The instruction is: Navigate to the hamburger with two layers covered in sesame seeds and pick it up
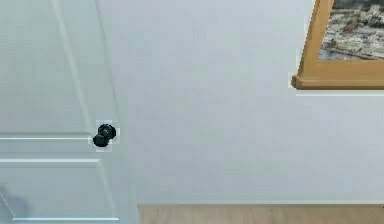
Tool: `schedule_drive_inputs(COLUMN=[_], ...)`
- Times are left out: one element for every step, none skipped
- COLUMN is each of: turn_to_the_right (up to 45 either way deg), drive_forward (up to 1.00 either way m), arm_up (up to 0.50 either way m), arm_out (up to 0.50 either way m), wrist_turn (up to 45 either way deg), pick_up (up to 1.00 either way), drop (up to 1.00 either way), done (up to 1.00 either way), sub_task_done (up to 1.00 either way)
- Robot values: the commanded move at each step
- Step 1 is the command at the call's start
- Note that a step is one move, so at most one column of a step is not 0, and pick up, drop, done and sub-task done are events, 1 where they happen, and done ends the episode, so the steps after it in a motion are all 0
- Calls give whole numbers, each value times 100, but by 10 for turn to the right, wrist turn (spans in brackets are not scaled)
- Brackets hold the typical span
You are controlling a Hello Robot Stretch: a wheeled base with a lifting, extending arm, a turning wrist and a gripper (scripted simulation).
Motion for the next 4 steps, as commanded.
schedule_drive_inputs(turn_to_the_right=[-450, -210, -30, -30], drive_forward=[0, 0, 0, 0], arm_up=[0, 0, 0, 0], arm_out=[0, 0, 0, 0], wrist_turn=[0, 0, 0, 0], pick_up=[0, 0, 0, 0], drop=[0, 0, 0, 0], done=[0, 0, 0, 0], sub_task_done=[0, 0, 0, 0])
